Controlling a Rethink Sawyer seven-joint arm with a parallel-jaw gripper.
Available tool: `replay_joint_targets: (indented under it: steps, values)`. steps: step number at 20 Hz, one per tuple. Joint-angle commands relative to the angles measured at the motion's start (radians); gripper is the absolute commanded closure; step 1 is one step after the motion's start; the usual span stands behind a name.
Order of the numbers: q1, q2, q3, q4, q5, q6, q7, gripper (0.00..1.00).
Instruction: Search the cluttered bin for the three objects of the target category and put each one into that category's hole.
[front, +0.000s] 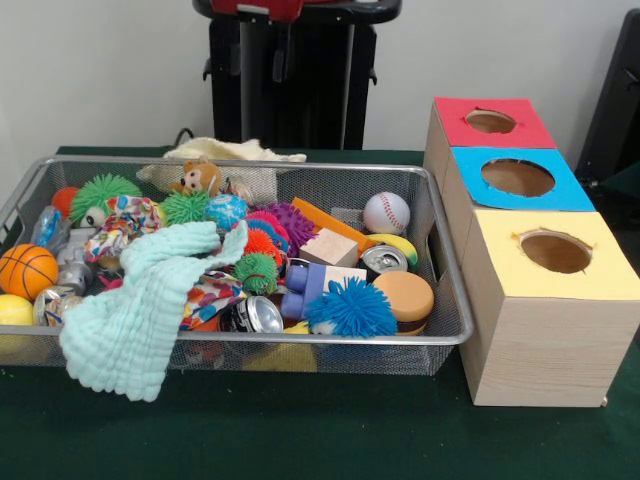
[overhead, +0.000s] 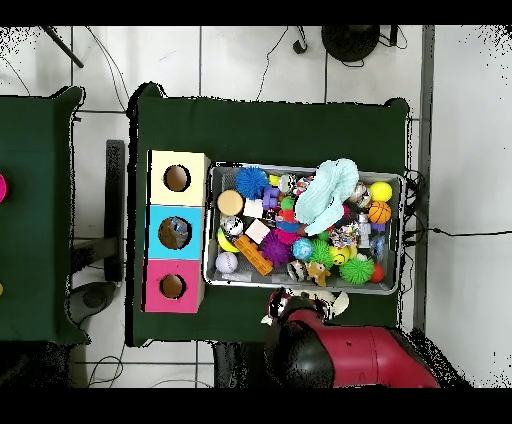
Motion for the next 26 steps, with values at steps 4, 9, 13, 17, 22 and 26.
replay_joint_targets:
  steps: [4, 9, 13, 17, 22, 26]
  values:
    - [-0.026, 0.116, 0.036, -0.189, -0.162, -0.075, -0.059, 0.00]
    - [-0.063, 0.156, 0.051, -0.221, -0.223, -0.104, -0.077, 0.00]
    - [-0.079, 0.184, 0.052, -0.245, -0.277, -0.127, -0.078, 0.00]
    - [-0.099, 0.214, 0.058, -0.273, -0.321, -0.142, -0.083, 0.00]
    - [-0.150, 0.220, 0.100, -0.279, -0.344, -0.137, -0.112, 0.00]
    - [-0.176, 0.232, 0.109, -0.287, -0.379, -0.149, -0.115, 0.00]
